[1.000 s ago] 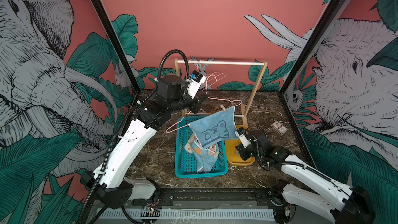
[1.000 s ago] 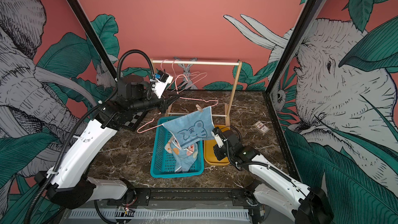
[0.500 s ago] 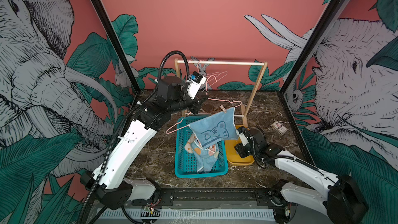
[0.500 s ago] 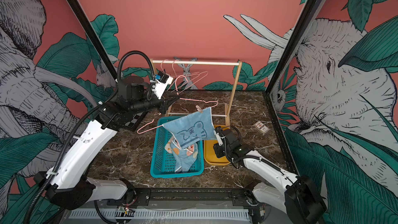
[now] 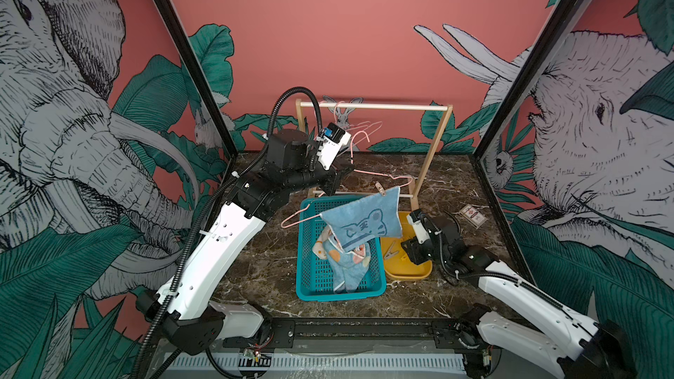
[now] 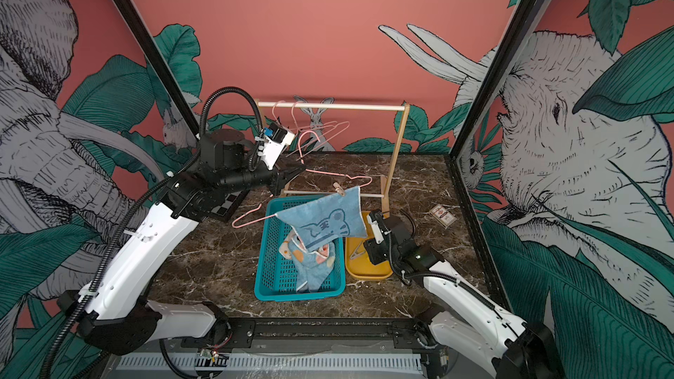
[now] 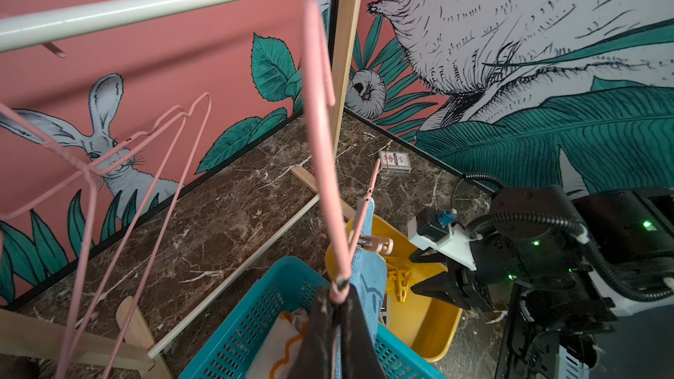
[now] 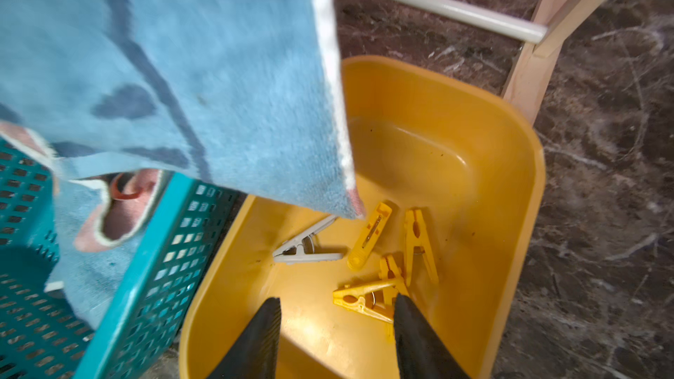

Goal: Remove the clothespins securing towels to the hanger
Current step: Place the clothespin in the storage box, then remove the clothespin from the hanger.

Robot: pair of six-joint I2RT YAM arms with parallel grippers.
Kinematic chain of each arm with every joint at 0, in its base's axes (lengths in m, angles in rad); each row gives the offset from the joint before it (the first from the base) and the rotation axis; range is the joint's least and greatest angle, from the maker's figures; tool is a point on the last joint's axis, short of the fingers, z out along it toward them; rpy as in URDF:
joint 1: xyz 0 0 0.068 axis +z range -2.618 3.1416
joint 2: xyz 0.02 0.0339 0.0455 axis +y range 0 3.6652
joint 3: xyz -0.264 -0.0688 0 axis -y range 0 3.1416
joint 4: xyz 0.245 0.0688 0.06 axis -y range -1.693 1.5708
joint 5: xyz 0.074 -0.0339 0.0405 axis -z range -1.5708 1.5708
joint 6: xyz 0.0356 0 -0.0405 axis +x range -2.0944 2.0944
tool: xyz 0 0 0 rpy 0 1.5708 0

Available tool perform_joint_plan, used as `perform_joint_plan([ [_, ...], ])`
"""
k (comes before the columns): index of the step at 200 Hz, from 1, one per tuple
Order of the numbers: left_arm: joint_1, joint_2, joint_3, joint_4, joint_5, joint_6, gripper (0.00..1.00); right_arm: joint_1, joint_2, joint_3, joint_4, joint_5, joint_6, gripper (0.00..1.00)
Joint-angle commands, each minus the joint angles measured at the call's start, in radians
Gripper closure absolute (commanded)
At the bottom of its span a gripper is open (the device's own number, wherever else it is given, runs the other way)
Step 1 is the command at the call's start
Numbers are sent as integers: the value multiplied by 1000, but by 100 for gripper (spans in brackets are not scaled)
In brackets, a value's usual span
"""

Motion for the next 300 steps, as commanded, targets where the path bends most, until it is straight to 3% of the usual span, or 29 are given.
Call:
perform_joint_plan([
  [1, 4, -11, -1, -16, 96, 1, 100, -5, -74, 97, -70, -6, -71, 50],
  [24, 4, 2, -3, -47, 163, 18, 100, -5, -133, 192, -125, -39, -130, 50],
  [57, 3, 20, 3, -93, 229, 47, 100, -4, -165, 299, -156, -182, -222, 50],
  [151, 3, 52, 62, -178, 367, 84, 100, 18, 2, 520, -201, -596, -362, 51],
  [231, 3, 57, 82, -177, 358, 80, 100, 45, 72, 548, -233, -644, -397, 52],
  [300, 3, 86, 127, -173, 310, 76, 100, 56, -2, 494, -270, -621, -378, 53],
])
